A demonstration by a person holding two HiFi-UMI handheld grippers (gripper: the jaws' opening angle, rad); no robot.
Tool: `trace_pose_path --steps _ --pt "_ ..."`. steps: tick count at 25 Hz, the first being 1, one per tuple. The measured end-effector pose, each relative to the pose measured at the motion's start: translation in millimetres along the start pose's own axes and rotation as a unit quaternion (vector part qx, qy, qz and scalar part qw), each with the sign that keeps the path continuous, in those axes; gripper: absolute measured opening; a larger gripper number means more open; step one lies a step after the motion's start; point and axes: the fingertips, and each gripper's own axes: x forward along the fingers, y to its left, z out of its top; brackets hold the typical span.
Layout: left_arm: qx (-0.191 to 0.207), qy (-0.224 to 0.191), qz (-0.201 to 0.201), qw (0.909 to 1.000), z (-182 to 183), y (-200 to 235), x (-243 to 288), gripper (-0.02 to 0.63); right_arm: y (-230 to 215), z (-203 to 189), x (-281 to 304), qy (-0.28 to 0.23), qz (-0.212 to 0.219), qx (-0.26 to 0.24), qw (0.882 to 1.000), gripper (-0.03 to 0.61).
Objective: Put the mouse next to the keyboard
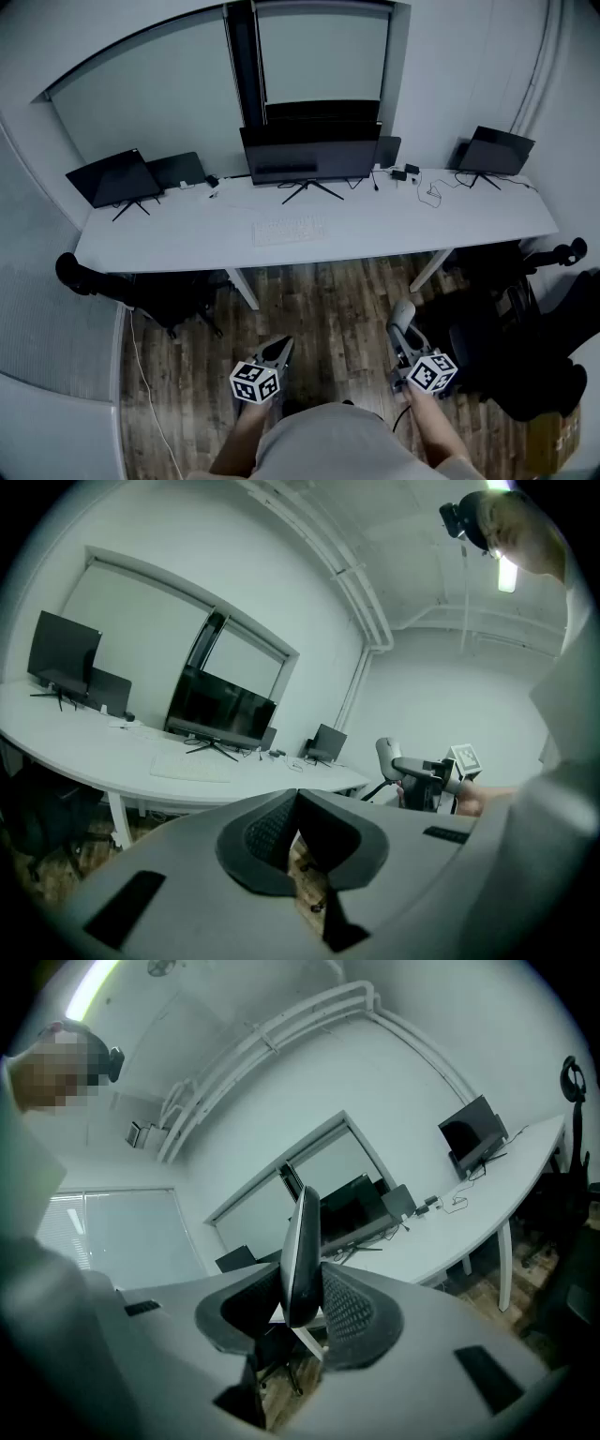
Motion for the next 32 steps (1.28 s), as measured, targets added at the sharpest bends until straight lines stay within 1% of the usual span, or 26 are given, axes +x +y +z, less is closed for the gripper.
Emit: trace_pose_path --steps 7,16,22,26,32 --pt "0.001 0.000 -0.002 1.0000 -0.1 1.9 2.5 0.017 1.1 1.6 3.6 -0.008 0.009 0.003 1.000 0.144" --pt "0.000 0.004 -0.006 1.0000 -0.7 4.3 2.3 0.017 -0.8 2.5 3.9 -0.014 0.005 0.017 1.000 0.143" --pt "0.005 0.009 -0.013 0.9999 1.4 14.1 -1.2 0.018 9.8 -3.7 12.8 -0.009 -0.001 0.001 1.000 0.143" --pt "0.009 0.013 -0.024 0.9996 3.4 21.0 -5.7 0.018 21.0 -9.6 19.1 -0.006 -0.009 -0.014 1.000 0.143" --pt "0.008 0.016 -0.041 0.9990 3.3 37.2 -17.1 0.018 38.4 -25.0 23.2 -0.008 -0.024 -0.021 0.999 0.144"
